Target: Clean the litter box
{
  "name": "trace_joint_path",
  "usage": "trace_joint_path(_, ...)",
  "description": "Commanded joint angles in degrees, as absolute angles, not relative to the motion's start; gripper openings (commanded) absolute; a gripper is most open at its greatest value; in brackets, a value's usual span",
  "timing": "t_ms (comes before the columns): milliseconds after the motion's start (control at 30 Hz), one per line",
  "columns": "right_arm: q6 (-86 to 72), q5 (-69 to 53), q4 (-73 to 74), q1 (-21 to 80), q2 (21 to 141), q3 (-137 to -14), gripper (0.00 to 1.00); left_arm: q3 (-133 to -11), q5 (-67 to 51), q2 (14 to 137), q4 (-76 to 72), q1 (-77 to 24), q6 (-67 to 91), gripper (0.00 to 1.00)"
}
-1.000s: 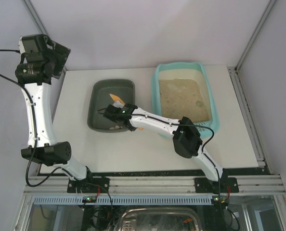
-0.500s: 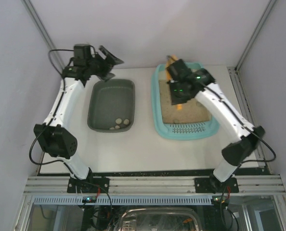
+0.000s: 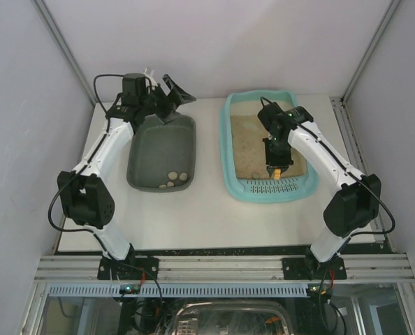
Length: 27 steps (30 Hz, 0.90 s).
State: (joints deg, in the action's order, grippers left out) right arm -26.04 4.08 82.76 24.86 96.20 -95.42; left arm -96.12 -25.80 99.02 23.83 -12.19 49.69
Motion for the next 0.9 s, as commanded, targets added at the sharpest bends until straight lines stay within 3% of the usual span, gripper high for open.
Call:
trace_joint_path(0, -30.03, 7.54, 76.45, 22.42, 91.41, -89.84, 0.00, -88.68, -29.30, 97.43, 15.43, -13.22, 50.18, 1.00)
trace_joint_path(133, -34.52, 10.49, 71.53, 21.76, 87.88, -81.84, 0.00, -77.32, -26.74, 91.71, 10.07, -13.53, 48.95, 1.00)
trace_joint_path(433, -35.67, 20.56, 73.46, 26.17, 96.28, -84.60, 0.00, -49.31, -24.30, 78.78, -10.56, -13.13, 57.41, 1.00)
trace_joint_path(700, -34.37, 28.77, 85.57, 25.60, 110.74, -102.09, 0.00, -47.19, -28.41, 79.02, -16.39, -12.31, 60.73, 1.00)
trace_joint_path(867, -33.40, 26.15, 87.98, 23.09, 116.28, -104.28, 0.00, -46.04, -33.15, 80.44, -21.43, -8.63, 67.58, 1.00)
